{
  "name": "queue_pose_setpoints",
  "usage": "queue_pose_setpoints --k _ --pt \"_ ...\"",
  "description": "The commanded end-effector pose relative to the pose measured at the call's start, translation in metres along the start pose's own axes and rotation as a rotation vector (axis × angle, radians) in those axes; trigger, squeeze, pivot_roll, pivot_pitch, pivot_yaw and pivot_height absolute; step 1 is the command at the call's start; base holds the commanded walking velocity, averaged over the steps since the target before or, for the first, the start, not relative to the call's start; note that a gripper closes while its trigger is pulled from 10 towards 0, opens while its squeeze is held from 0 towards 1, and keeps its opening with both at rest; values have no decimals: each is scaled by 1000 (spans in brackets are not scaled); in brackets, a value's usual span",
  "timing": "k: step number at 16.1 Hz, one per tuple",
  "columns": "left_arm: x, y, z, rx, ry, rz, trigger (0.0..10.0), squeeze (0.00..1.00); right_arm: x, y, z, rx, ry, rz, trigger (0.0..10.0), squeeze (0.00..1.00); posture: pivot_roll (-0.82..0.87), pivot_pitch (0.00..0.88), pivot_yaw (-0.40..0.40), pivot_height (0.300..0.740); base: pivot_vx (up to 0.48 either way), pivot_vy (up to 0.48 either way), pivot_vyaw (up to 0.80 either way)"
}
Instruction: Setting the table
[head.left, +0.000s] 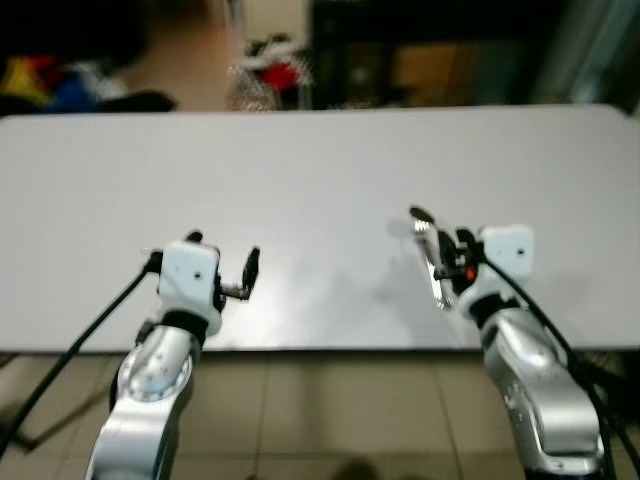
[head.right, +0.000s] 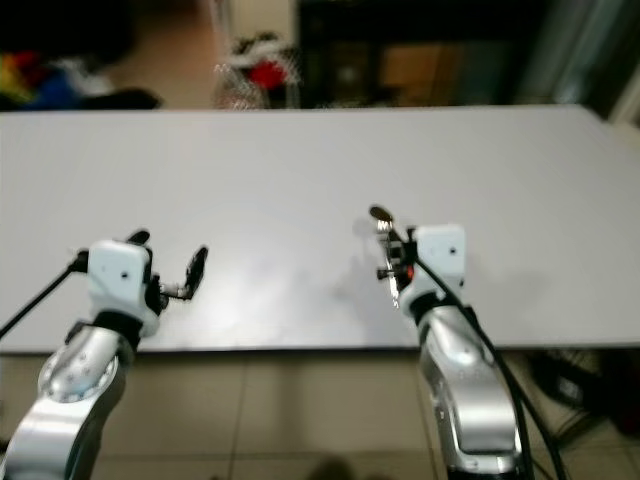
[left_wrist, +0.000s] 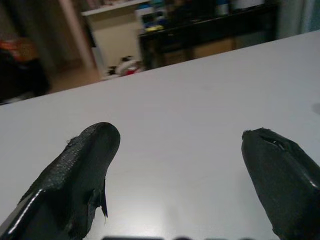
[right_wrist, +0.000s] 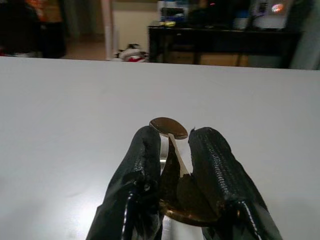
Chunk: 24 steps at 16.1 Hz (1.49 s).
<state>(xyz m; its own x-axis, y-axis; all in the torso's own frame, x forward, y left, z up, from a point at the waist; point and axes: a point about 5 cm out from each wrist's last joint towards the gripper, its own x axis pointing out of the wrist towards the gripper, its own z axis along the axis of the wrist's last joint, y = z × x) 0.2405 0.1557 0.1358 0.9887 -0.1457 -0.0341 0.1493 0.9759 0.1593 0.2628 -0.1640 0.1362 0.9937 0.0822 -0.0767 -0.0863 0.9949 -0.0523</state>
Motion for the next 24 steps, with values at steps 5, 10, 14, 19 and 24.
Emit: queue_pose_setpoints --k 5,10,14,19,24 --pt "4 -5 4 -52 -18 3 10000 0 11 -4 16 -30 -71 52 10000 0 -138 0 50 740 0 0 0" --pt "3 -21 10 -82 -31 -119 10000 0 34 -20 14 -75 -62 102 10000 0 -134 0 52 740 0 0 0" --pt "-9 -45 9 -136 20 -387 10000 0 43 -32 7 -132 -43 96 10000 0 -132 2 50 740 0 0 0" --pt "-10 -53 6 -102 52 -496 10000 0 41 -40 -6 -153 -11 84 10000 0 -143 5 59 740 0 0 0" --pt "-9 -52 8 -93 61 -527 10000 0 40 -34 -35 -153 52 85 10000 0 -144 12 73 740 0 0 0"
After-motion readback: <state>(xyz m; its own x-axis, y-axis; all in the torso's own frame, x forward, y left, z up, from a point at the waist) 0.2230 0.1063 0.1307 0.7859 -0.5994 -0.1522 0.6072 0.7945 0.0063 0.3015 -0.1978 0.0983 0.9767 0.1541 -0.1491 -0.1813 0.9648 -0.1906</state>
